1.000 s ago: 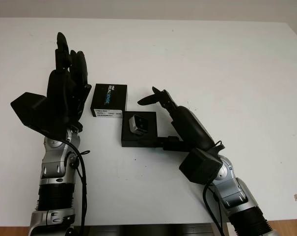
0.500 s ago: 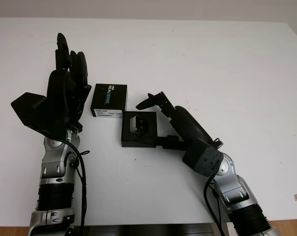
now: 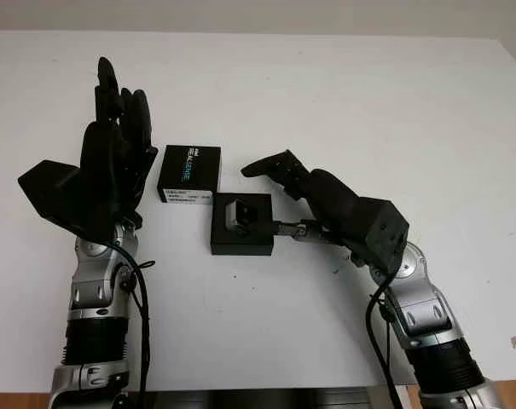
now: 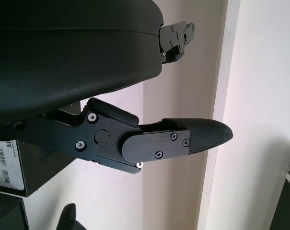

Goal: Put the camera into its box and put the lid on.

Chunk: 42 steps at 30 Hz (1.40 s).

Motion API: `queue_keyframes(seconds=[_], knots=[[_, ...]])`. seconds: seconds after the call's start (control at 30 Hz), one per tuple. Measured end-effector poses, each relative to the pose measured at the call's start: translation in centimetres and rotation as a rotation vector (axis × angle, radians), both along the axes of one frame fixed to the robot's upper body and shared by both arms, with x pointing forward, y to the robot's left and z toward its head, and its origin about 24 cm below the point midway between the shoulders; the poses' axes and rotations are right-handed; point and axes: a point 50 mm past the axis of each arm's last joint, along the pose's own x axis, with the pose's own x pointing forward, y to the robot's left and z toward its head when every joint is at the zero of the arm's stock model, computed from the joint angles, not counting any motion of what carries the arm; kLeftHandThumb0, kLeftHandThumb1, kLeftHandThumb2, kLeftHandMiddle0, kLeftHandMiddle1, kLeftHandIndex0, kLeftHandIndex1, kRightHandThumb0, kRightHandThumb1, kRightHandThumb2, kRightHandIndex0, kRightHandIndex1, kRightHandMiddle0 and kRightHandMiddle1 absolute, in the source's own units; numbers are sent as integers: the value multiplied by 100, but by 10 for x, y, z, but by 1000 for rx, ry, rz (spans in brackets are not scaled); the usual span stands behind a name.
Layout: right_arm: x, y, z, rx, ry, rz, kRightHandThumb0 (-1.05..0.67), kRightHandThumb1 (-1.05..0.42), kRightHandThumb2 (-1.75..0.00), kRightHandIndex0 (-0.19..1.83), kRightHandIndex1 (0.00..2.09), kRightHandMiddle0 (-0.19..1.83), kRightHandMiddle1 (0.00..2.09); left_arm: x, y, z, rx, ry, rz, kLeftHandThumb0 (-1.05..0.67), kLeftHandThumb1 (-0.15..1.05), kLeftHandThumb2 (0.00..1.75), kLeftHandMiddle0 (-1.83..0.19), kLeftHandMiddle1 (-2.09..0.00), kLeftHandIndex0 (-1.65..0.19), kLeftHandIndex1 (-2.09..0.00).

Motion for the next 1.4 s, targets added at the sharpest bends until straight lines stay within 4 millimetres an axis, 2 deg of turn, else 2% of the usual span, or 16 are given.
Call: queue_keyframes(seconds=[0.6,1.0,1.4], knots=[[-12,11,-8,-61,-144,22,-64,-90,-5,10,8,-14,123,0,0,0,-1,0,1,-74,105,51,19,0,19,0],[-12,16,-22,-33,-196,-97,-56,-90,-6,16,10,-10,143,0,0,0,-1,0,0,-73,105,52,19,0,19,0],[-10,17,-29,-22,-210,-126,-50,-91,-5,19,13,-9,151,0,0,-1,0,9,-8,-74,105,50,19,0,19,0]])
